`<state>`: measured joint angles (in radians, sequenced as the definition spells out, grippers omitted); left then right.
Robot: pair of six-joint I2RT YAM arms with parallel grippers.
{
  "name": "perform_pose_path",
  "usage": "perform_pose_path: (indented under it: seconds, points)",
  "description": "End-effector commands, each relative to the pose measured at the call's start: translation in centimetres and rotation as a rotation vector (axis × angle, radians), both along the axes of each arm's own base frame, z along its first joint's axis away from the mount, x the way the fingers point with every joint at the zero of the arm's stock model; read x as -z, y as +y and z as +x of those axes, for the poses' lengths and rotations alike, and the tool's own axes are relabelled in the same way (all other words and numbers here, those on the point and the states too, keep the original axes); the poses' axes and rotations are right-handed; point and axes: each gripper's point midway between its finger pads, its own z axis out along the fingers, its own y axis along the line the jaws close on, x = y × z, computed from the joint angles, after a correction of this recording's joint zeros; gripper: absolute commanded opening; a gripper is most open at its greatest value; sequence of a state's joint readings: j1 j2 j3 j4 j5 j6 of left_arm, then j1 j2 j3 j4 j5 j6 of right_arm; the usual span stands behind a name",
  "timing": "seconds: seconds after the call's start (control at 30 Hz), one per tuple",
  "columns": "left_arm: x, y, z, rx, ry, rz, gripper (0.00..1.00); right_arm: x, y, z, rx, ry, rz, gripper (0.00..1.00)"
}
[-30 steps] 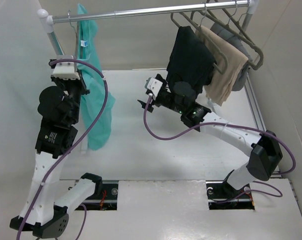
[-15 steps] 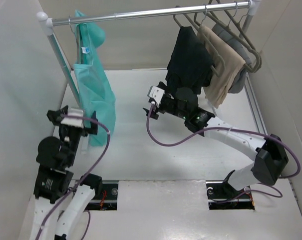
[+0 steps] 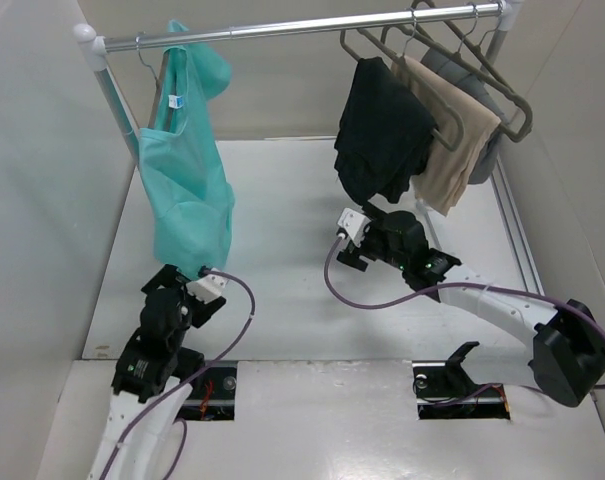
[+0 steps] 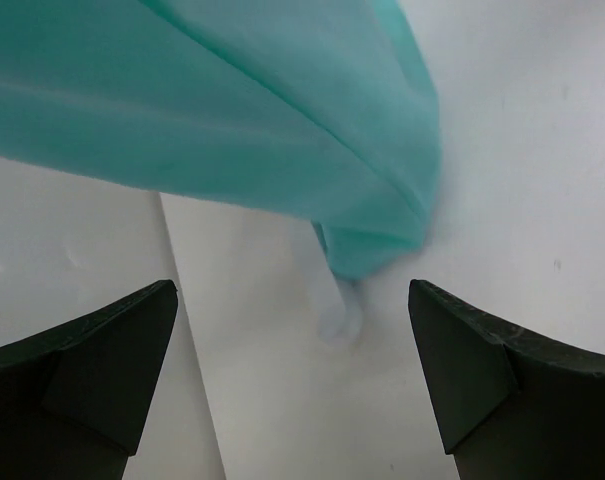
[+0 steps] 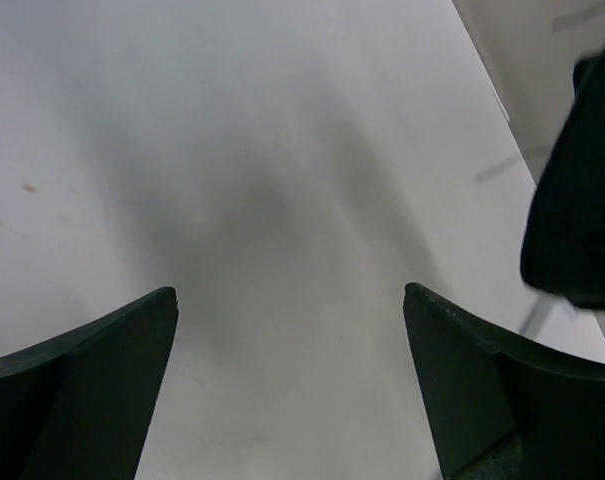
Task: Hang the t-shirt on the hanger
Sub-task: Hang the hanger with tshirt onto the clothesline
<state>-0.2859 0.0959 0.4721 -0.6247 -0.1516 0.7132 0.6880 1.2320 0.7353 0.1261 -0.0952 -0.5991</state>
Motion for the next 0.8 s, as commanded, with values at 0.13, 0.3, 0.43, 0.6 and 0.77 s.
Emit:
perform_pose_path:
  seconds: [0.13, 0.3, 0.43, 0.6, 0.77]
  points:
    - [5.3, 0.9, 1.4, -0.079, 0.122, 0.052, 1.00, 2.7, -5.3, 0.6, 0.132, 0.014, -0.229, 0.99]
    - [5.6, 0.5, 1.7, -0.080, 0.098, 0.011, 1.00, 5.0, -6.4, -1.3, 0.140, 0.054, -0.234, 0.99]
    - [6.3, 0.4, 1.3, -0.071, 0.123, 0.014, 1.00, 6.0, -7.5, -1.8, 0.191, 0.073, -0.231, 0.99]
    - [6.7, 0.6, 1.3, -0.080, 0.132, 0.017, 1.00, 6.1, -7.3, -1.9, 0.183, 0.075, -0.228, 0.99]
    - [6.7, 0.6, 1.3, -0.080, 0.132, 0.017, 1.00, 5.9, -6.8, -1.6, 0.151, 0.064, -0.243, 0.99]
